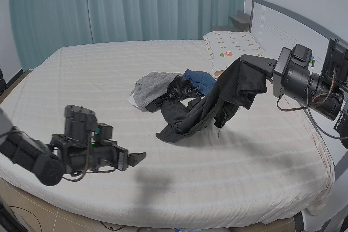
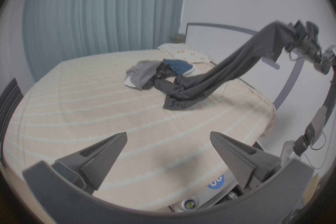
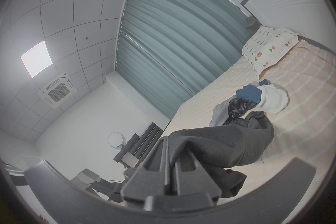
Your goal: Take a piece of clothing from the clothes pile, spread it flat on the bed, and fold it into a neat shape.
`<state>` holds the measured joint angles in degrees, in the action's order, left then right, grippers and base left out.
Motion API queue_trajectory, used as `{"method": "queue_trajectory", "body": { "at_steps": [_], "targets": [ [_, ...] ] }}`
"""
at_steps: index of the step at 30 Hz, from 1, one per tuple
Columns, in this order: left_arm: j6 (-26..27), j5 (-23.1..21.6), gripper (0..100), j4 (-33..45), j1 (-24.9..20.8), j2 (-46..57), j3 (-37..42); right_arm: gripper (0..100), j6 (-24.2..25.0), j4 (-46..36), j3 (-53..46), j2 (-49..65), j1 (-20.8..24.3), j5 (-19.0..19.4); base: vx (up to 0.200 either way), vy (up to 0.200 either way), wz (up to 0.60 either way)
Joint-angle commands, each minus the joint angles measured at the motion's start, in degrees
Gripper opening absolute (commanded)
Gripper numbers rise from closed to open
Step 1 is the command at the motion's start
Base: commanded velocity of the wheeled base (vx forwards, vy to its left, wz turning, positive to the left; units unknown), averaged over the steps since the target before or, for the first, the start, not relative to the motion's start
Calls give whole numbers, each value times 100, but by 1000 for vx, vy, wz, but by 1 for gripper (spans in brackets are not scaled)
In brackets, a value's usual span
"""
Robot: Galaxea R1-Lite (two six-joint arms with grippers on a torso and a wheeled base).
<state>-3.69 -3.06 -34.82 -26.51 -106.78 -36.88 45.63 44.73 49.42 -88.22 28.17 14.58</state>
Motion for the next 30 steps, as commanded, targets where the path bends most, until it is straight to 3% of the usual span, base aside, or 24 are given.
{"method": "queue_trajectory", "body": {
  "at_steps": [1, 9, 18, 27, 28, 30],
  "targets": [
    [-176, 271, 100, -851, -600, -2093, -1164, 0, -81, -184, 331, 130, 48, -122, 0, 0, 0],
    [-184, 411, 100, -930, -600, -2734, -1929, 0, -81, -210, 358, 183, 57, -113, 0, 0, 0],
    [-193, 921, 100, -930, -565, -3490, -3018, 0, -81, -210, 331, 253, 48, -122, 0, 0, 0],
    [-325, 1079, 100, -948, -539, -3684, -3264, 0, -81, -210, 314, 244, 30, -96, 0, 0, 0],
    [-325, 1079, 0, -948, -539, -3701, -3291, 0, -81, -210, 305, 244, 30, -96, 0, 0, 0],
    [-430, 1079, 0, -957, -504, -3789, -3388, 0, -81, -201, 287, 235, 22, -87, 0, 0, 0]
  ]
}}
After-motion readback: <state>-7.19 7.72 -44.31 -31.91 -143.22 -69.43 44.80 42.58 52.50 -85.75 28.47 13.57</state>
